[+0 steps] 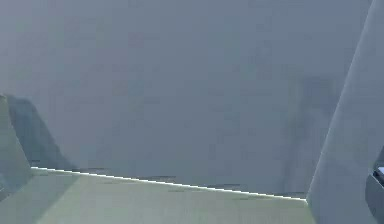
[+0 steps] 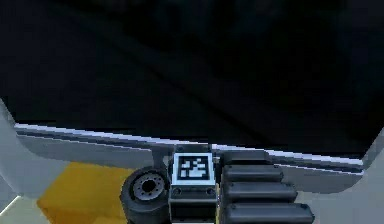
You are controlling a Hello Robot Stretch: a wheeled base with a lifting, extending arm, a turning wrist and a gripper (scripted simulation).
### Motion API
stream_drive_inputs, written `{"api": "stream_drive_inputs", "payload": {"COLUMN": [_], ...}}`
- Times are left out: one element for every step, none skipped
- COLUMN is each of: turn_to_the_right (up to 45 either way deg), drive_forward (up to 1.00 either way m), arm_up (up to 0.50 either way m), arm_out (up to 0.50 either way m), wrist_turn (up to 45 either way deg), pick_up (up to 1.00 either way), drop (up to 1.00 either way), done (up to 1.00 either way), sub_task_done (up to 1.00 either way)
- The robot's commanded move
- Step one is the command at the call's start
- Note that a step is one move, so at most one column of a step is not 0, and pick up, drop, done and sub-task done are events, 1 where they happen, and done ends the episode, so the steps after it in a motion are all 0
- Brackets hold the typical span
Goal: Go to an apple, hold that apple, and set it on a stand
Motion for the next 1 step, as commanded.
{"api": "stream_drive_inputs", "payload": {"turn_to_the_right": [-18.0], "drive_forward": [0.00], "arm_up": [0.00], "arm_out": [0.00], "wrist_turn": [0.0], "pick_up": [0.00], "drop": [0.00], "done": [0.00], "sub_task_done": [0.00]}}
